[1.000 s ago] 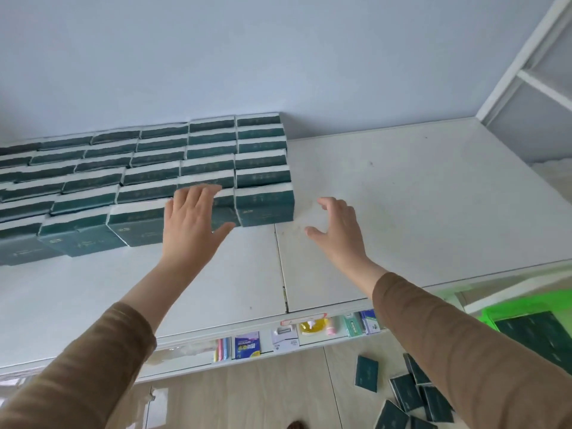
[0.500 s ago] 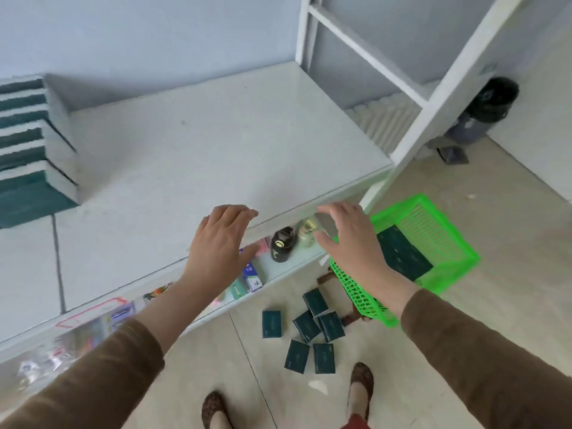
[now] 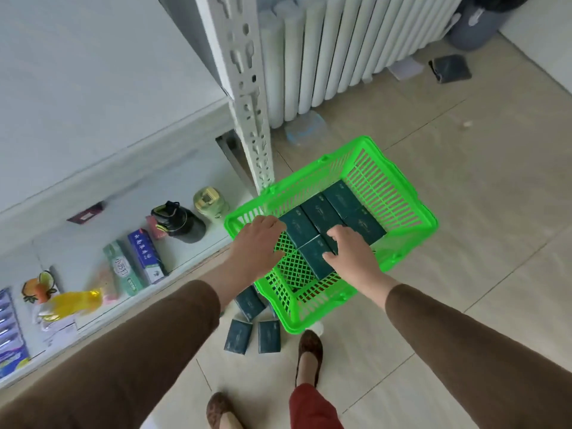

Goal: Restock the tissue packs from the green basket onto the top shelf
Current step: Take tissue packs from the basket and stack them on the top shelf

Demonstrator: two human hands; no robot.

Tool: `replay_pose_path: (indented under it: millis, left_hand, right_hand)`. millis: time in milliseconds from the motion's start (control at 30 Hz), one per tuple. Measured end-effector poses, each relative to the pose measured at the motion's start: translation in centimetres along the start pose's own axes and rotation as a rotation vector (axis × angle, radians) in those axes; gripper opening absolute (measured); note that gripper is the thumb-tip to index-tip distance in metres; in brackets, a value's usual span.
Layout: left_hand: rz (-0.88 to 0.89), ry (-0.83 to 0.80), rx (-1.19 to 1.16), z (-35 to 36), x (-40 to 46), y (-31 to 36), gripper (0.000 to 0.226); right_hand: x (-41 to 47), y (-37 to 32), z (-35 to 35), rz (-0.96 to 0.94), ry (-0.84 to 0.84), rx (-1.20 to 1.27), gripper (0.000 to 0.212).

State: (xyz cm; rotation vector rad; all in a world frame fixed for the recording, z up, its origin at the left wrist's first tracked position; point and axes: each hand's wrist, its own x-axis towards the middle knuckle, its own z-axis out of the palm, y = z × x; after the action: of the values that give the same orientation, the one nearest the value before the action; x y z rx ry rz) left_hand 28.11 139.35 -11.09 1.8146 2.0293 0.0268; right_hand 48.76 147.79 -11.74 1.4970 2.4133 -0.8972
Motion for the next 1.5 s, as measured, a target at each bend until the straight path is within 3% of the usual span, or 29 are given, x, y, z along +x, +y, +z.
replay_pose_path:
  millis: [233,367,567,667,767,867,1000,1100,1300,1400,1500]
  left_hand:
    - [0.053,-0.188,0.307,10.3,11.8,-0.7,0.047]
    - [0.153,-0.203,0.412,14.4,16.1,-1.2,0.06]
    - [0.242,-0.115,0.505,17.4,18.1,-2.3,0.061]
    - [0.226,-0.056,0.633,17.2,17.6,-2.6,0.049]
    - [0.19,-0.124,0.721,16.3,16.2,-3.2,0.025]
    - [0.164,-0.109,0.717,14.3,13.4,-3.9,0.014]
    - [0.056,0.005,0.514,8.4,8.6,-3.6,0.053]
    - [-0.11,0.065,0.251,1.6,3.0,-3.1,0.06]
    - [-0.242,0.206,-0.114,-12.3,-13.5,-6.5,0.052]
    - [-0.379,0.26,-0.235,-17.8,-22.6,-9.9,0.051]
    - [-0.429,0.384,-0.322,-22.7,-31.2,-14.1,0.04]
  right_hand:
    - [6.9,6.2,9.5,0.214,-0.106,0.006,0.043]
    - [9.4,7.2,13.8,0.228,-0.112,-0.14,0.043]
    - [10.4,7.2,17.9,0.199,-0.033,-0.298,0.039]
    - [10.7,6.6,18.6,0.216,-0.086,-0.313,0.055]
    - [10.8,6.6,17.9,0.298,-0.205,-0.225,0.052]
    - [10.3,6.4,15.3,0.307,-0.323,-0.218,0.054]
    - [6.8,4.7,8.4,0.232,-0.243,-0.076,0.058]
    - [3.0,1.9,2.2,0.145,-0.234,0.046,0.06]
    - [-5.2,-10.7,-7.7,-0.117,-0.133,0.151,0.059]
    - [-8.8,-18.2,-9.4,-0.144,-0.047,0.348,0.063]
    - [-11.6,-25.5,-9.6,-0.153,-0.043,0.545,0.051]
